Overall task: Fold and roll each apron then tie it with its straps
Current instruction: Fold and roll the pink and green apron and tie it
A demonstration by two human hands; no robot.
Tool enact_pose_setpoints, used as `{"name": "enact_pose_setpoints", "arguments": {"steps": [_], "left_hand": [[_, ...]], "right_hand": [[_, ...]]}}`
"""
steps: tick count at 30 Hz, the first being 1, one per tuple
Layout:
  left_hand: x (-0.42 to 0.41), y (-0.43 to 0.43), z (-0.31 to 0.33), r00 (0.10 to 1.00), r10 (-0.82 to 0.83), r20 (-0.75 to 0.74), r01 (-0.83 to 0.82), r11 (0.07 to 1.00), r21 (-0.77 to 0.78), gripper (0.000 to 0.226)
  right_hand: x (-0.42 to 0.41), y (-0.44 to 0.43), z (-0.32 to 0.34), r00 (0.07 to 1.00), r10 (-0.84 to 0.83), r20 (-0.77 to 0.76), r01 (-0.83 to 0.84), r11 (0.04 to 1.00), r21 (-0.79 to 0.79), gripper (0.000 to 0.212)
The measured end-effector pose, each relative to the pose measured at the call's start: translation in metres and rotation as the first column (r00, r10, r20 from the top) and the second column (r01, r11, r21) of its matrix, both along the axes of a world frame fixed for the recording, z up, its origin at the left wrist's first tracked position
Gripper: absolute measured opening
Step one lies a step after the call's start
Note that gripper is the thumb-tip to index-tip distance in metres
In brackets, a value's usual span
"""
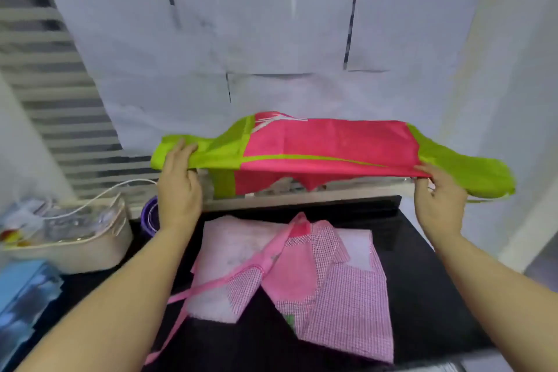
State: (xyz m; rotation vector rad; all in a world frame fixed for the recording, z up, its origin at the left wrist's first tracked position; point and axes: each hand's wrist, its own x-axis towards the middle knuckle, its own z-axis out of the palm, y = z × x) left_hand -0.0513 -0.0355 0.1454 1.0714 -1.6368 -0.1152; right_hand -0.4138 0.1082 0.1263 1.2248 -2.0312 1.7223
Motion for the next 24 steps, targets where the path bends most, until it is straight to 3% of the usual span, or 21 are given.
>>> {"name": "enact_pose_setpoints", "arguments": {"steps": [3, 7, 9, 11, 15, 18, 20, 22, 24], "left_hand": [[0.046, 0.03, -0.073, 0.968, -0.043, 0.248, -0.04, 0.946, 0.322, 0.048], [0.085, 0.052, -0.125, 0.782, -0.278, 0.557, -0.111, 0.818, 0.564, 0.041], [0.098, 0.056, -0.139, 0.641, -0.435, 0.632, -0.174, 0.719, 0.672, 0.036], [0.103, 0.061, -0.14, 0.496, -0.54, 0.68, -0.307, 0.623, 0.72, 0.033], [0.097, 0.068, -0.121, 0.295, -0.677, 0.674, -0.5, 0.492, 0.713, 0.033], [0.091, 0.071, -0.099, 0.325, -0.744, 0.583, -0.662, 0.262, 0.702, 0.032], [0.089, 0.065, -0.085, 0.362, -0.754, 0.548, -0.72, 0.147, 0.678, 0.047], [0.084, 0.059, -0.076, 0.415, -0.718, 0.558, -0.715, 0.122, 0.688, 0.049], [0.076, 0.051, -0.07, 0.491, -0.649, 0.581, -0.654, 0.167, 0.738, 0.037]], "right_hand": [[0.018, 0.031, -0.055, 0.997, 0.058, -0.048, -0.031, 0.901, 0.434, 0.034], [0.028, 0.057, -0.099, 0.969, 0.246, 0.028, -0.148, 0.486, 0.861, 0.03], [0.028, 0.068, -0.117, 0.956, 0.294, 0.004, -0.113, 0.353, 0.929, 0.041], [0.029, 0.077, -0.123, 0.961, 0.272, -0.054, -0.022, 0.268, 0.963, 0.031], [0.032, 0.08, -0.112, 0.968, 0.227, -0.108, 0.095, 0.069, 0.993, 0.022], [0.041, 0.078, -0.091, 0.963, 0.235, -0.131, 0.16, -0.111, 0.981, 0.023], [0.043, 0.077, -0.077, 0.959, 0.253, -0.131, 0.184, -0.2, 0.962, 0.014], [0.041, 0.076, -0.068, 0.968, 0.209, -0.138, 0.176, -0.175, 0.969, 0.017], [0.035, 0.07, -0.063, 0.969, 0.175, -0.177, 0.193, -0.084, 0.977, 0.023]]}}
